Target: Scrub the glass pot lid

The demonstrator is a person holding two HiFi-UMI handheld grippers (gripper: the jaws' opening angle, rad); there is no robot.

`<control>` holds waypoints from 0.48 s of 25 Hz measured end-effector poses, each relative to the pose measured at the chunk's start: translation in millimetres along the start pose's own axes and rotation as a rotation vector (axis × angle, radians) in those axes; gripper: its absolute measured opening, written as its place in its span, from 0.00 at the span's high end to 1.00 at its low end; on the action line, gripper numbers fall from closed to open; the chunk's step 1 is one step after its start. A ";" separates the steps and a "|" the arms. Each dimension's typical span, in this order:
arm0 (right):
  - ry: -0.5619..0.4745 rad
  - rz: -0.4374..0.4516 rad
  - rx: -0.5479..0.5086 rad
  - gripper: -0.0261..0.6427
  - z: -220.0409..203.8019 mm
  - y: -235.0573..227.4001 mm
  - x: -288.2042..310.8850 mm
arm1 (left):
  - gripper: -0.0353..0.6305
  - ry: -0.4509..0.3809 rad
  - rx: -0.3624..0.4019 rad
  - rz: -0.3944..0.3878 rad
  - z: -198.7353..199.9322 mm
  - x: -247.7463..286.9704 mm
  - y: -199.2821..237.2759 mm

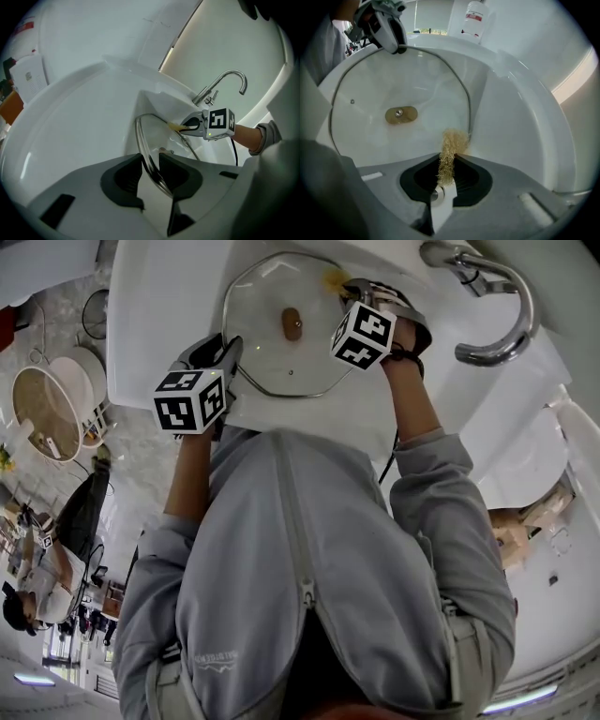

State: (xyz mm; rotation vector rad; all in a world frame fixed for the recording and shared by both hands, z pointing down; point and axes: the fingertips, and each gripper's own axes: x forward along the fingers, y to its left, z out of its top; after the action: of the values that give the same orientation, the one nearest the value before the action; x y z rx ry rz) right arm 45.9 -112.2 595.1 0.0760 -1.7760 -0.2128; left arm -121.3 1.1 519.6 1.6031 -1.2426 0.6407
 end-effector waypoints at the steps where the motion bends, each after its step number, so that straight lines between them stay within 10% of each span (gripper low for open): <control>1: 0.015 -0.001 -0.011 0.89 -1.5 0.3 5.0 | 0.78 0.000 -0.001 0.002 0.1 0.0 -0.1; 12: 0.057 0.080 -0.125 0.89 -7.8 19.1 25.0 | 0.78 0.000 -0.006 0.013 0.4 0.8 -1.2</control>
State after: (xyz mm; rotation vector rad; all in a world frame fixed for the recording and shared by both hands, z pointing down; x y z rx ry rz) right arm 49.4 -98.4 624.3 -0.0783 -1.7020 -0.2606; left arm -120.0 0.4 519.6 1.5917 -1.2551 0.6446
